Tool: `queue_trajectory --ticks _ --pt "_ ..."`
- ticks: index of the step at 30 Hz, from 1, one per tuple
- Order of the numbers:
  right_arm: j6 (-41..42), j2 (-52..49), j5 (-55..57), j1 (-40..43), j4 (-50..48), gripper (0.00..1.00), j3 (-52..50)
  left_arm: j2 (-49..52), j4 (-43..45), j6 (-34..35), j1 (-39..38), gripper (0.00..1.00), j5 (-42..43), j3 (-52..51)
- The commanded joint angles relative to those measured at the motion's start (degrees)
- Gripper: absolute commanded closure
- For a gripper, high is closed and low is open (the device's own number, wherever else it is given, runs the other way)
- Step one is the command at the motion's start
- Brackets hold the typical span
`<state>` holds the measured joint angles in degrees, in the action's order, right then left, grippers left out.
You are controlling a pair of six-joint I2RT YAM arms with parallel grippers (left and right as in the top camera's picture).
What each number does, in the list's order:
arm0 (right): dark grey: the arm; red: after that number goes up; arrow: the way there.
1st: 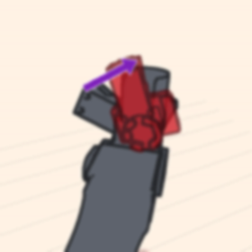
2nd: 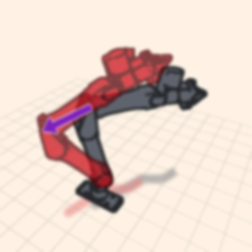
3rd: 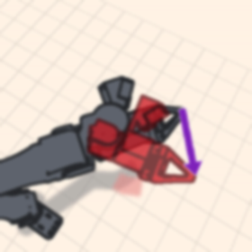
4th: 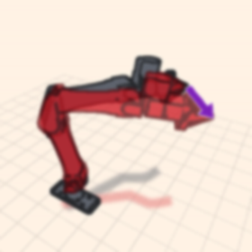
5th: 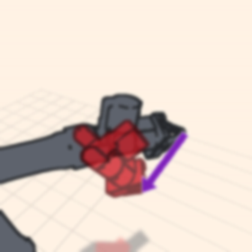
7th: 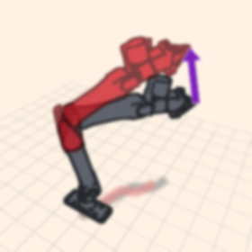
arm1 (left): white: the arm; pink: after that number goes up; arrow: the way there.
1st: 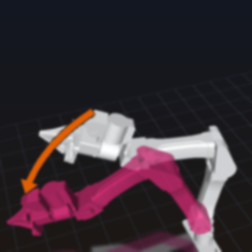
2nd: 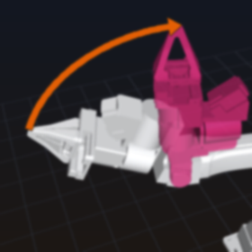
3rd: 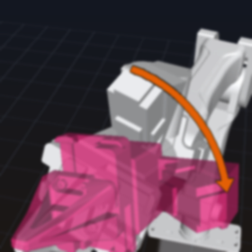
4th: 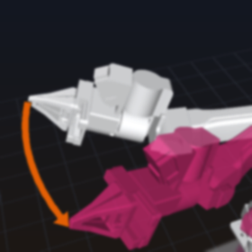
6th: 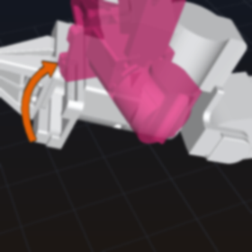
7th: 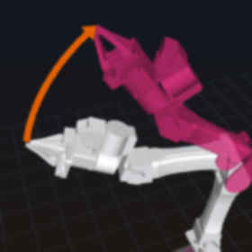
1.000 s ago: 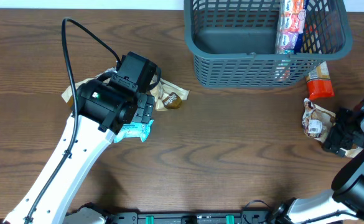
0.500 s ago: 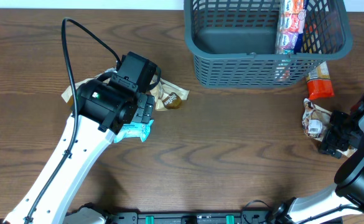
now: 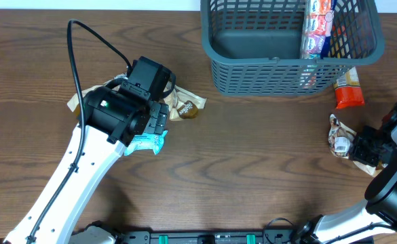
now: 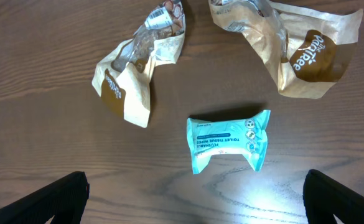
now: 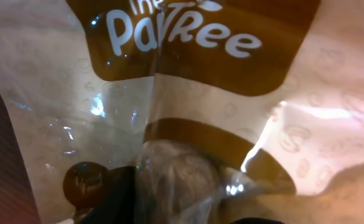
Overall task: Pack container
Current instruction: 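Close the right gripper on the crumpled Pantree wrapper, then lift the wrapper with the right gripper and carry it over the basket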
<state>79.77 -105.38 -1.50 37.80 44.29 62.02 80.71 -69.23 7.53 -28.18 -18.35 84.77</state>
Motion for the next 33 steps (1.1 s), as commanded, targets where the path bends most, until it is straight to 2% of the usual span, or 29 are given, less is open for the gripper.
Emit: queue_trajectory --ticks 1,2,3,11,19,26,33 --pt "-3.5 -0.7 -2.1 0.4 0.1 0.89 -0.4 0.5 -0.4 0.7 0.3 0.01 0.1 -0.2" --pt "-4.6 -0.7 -2.3 0.4 -0.2 0.97 -0.4 0.5 -0.4 0.7 0.2 0.01 0.1 -0.2" --pt "-6.0 -0.7 -2.4 0.4 -0.8 0.99 -0.4 0.5 -0.4 0.7 0.3 0.01 0.1 -0.2" --pt "-12.4 4.3 -7.2 0.5 -7.5 0.99 0.4 0.5 -0.4 0.7 0.3 0.01 0.1 -0.2" --pt "-19.7 20.6 -10.4 0.5 -11.6 0.99 4.0 0.5 0.1 0.7 0.3 0.01 0.1 -0.2" --pt "-31.7 36.7 -13.3 0.3 -13.3 0.99 12.4 0.5 0.4 0.7 0.3 0.01 0.1 -0.2" --pt "-41.7 42.4 -17.6 -1.7 -15.4 0.99 24.0 0.5 1.4 0.7 0.3 0.01 0.1 -0.2"
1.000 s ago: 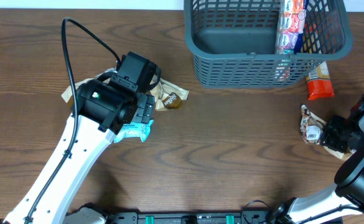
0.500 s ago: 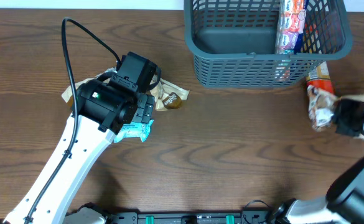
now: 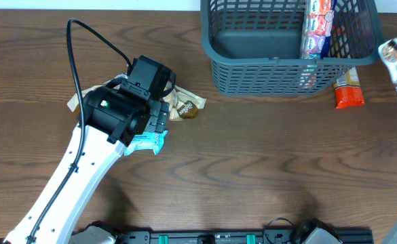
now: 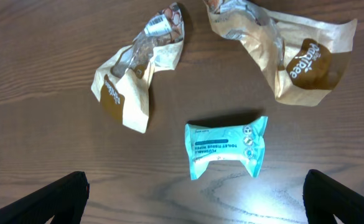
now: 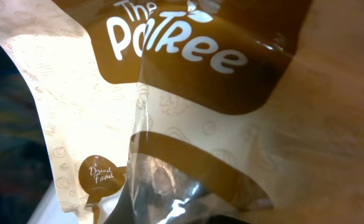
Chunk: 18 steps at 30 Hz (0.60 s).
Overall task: Pack container
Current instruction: 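Lift the wrapper with the right gripper and carry it over the basket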
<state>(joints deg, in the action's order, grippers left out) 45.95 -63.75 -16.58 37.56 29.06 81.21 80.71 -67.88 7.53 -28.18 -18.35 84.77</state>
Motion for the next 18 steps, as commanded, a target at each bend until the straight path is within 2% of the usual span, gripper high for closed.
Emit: queue_trajectory --ticks 1,10,18 --pt "-8.5 0.7 -2.6 -1.7 -0.2 0.99 5.6 0.5 0.1 0.7 0.3 0.01 0.1 -0.2" --pt "-27.5 -5.0 -8.3 -12.0 -10.1 0.96 9.5 0.5 0.0 0.7 0.3 0.01 0.1 -0.2" --pt "-30.9 -17.6 -10.3 -17.9 -11.6 0.94 9.6 0.5 0.0 0.7 0.3 0.01 0.1 -0.2"
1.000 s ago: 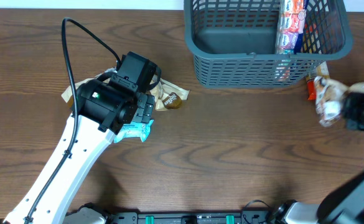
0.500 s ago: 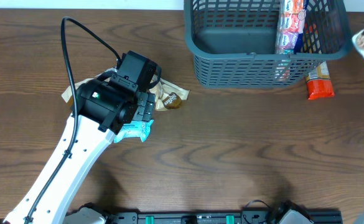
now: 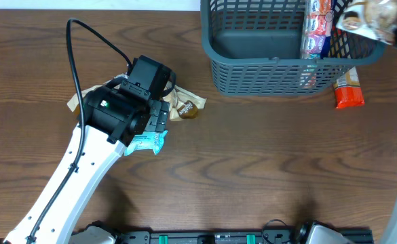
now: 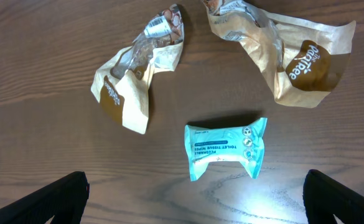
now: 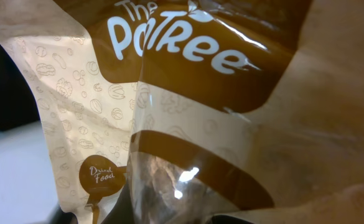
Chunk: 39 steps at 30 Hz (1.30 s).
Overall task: Pack container
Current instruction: 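Lift the wrapper with the right gripper and carry it over the basket, then open the right gripper to drop the wrapper into the basket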
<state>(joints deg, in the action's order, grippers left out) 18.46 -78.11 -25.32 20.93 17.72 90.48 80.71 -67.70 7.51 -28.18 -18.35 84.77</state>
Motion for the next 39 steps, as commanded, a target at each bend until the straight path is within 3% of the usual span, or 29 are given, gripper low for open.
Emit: queue_trajectory --ticks 1,14,22,32,36,39 --pt "-4.0 -4.9 -1.6 -1.6 0.0 0.94 0.3 0.5 -0.2 0.7 0.3 0.01 0.1 -0.2" --pt "-13.1 -15.6 5.0 -6.5 7.5 0.91 0.3 0.5 -0.4 0.7 0.3 0.01 0.1 -0.2" --pt "-15.6 -16.2 11.6 -8.1 10.8 0.78 0.3 0.5 -0.4 0.7 0.2 0.01 0.1 -0.2" --pt "-15.5 -19.4 15.0 -7.8 13.2 0.83 0.3 0.5 -1.0 0.7 0.3 0.01 1.2 -0.2" --pt "-15.0 -19.7 15.0 -7.8 13.3 0.75 0.3 0.5 -1.0 0.7 0.3 0.01 1.2 -0.2" --pt "-14.3 -19.7 14.9 -7.8 13.7 0.58 1.2 0.5 -1.0 0.7 0.3 0.01 1.2 -0.2"
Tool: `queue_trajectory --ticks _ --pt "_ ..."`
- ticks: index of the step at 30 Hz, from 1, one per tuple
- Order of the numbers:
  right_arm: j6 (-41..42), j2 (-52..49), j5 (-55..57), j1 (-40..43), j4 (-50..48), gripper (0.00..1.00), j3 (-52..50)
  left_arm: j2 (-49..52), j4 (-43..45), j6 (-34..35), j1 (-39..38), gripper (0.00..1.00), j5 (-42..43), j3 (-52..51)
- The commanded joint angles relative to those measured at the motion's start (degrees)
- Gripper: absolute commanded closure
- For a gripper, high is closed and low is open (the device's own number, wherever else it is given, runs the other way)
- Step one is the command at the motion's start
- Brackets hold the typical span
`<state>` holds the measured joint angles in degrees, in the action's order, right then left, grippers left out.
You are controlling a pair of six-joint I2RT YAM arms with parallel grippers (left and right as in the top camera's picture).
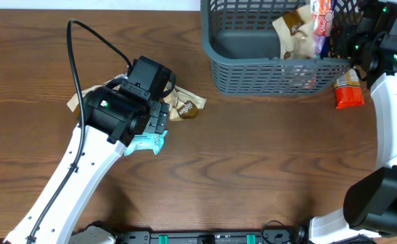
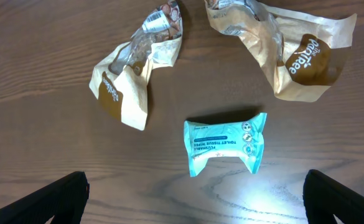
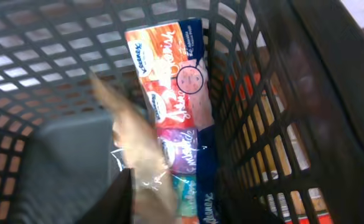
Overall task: Pack container
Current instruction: 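Open the right gripper to drop the wrapper into the basket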
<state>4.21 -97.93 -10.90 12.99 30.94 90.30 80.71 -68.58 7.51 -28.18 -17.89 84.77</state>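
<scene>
The grey basket [image 1: 279,59] stands at the back of the table. Inside it a beige-and-brown snack bag [image 1: 292,30] leans on the tissue packs [image 1: 320,17]. It shows blurred in the right wrist view, snack bag [image 3: 135,149] beside my right gripper's left finger [image 3: 122,199]. My right gripper [image 1: 353,35] is over the basket's right side, open, apart from the bag. My left gripper [image 2: 194,208] is open above the table, short of a teal wipes pack [image 2: 225,144]. Two more snack bags lie beyond the pack, one on the left [image 2: 132,81] and one on the right [image 2: 294,50].
An orange-red pouch [image 1: 349,93] lies on the table just outside the basket's right front corner. The left arm's black cable [image 1: 83,41] loops over the table's left side. Bare wood runs across the middle and front.
My right gripper held the snack bag over the basket's right rim. The bag now lies inside the basket and the gripper is open beside it. The left arm has not moved.
My right gripper was shut on a snack bag lying on the table at the right. Then the bag was up by the right edge, then over the basket's rim. Now it is in the basket, let go. The left gripper stayed open over the wipes pack throughout.
</scene>
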Motion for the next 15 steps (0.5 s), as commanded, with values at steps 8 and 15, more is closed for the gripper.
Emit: queue_trajectory --ticks 8,15 --pt "0.0 0.1 -0.1 0.3 8.9 0.23 17.5 0.5 -0.2 0.7 0.3 0.01 0.7 -0.2" --pt "-0.1 0.1 -0.5 0.3 15.7 0.09 37.3 0.5 -0.2 0.7 0.3 0.01 0.7 -0.2"
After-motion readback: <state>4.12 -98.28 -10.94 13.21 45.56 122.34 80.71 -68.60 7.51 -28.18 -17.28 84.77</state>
